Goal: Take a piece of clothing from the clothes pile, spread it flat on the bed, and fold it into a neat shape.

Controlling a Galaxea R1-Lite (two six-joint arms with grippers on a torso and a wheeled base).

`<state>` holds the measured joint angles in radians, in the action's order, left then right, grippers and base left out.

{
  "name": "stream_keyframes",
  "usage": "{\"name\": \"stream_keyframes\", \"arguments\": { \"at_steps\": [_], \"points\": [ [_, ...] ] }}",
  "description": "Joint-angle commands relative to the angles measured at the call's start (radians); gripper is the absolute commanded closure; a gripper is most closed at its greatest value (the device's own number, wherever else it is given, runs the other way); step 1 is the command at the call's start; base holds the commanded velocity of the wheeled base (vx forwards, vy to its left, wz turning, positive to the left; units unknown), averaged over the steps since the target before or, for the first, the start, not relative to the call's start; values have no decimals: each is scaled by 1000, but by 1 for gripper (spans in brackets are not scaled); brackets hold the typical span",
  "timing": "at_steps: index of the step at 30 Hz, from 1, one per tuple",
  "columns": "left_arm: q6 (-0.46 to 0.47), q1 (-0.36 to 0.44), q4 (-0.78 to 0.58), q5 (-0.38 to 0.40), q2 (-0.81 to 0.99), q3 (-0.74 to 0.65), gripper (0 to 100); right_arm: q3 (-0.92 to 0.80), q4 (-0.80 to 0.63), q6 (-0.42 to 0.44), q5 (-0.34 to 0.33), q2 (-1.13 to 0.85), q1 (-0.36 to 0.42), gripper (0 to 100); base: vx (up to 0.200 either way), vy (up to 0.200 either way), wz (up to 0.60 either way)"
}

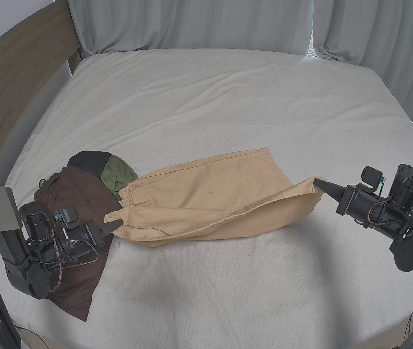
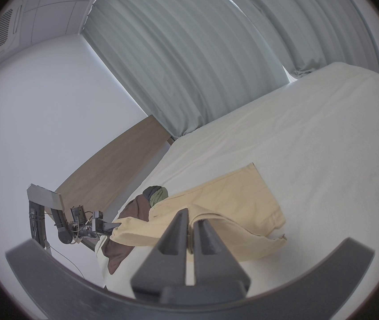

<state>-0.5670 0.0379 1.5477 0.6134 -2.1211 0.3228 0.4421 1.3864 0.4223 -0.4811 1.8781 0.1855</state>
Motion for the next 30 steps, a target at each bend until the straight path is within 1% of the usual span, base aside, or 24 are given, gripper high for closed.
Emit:
{"name": "stream_keyframes", "arguments": {
  "at_steps": [1,9,13,16,19,22,27,30],
  "points": [
    [-4,5,0,-4,13,6,100,38,-1,1,-1,18,-8,100,0,0,0],
    [-4,8,0,-6,13,7,100,125,-12,1,-2,78,-24,100,0,0,0],
    [-7,8,0,-38,12,27,100,227,-90,1,-2,96,-23,100,0,0,0],
    [-27,10,0,-43,10,39,100,282,-135,0,-2,108,-20,100,0,0,0],
    [-36,10,0,-47,10,48,100,311,-139,0,-2,122,-20,100,0,0,0],
    [-40,10,0,-57,7,58,100,377,-142,1,-2,167,-21,100,0,0,0],
    [-65,13,0,-58,4,76,100,435,-205,1,-4,185,-20,100,0,0,0],
    [-80,13,0,-60,1,85,100,478,-213,1,-11,216,-20,100,0,0,0]
  ]
}}
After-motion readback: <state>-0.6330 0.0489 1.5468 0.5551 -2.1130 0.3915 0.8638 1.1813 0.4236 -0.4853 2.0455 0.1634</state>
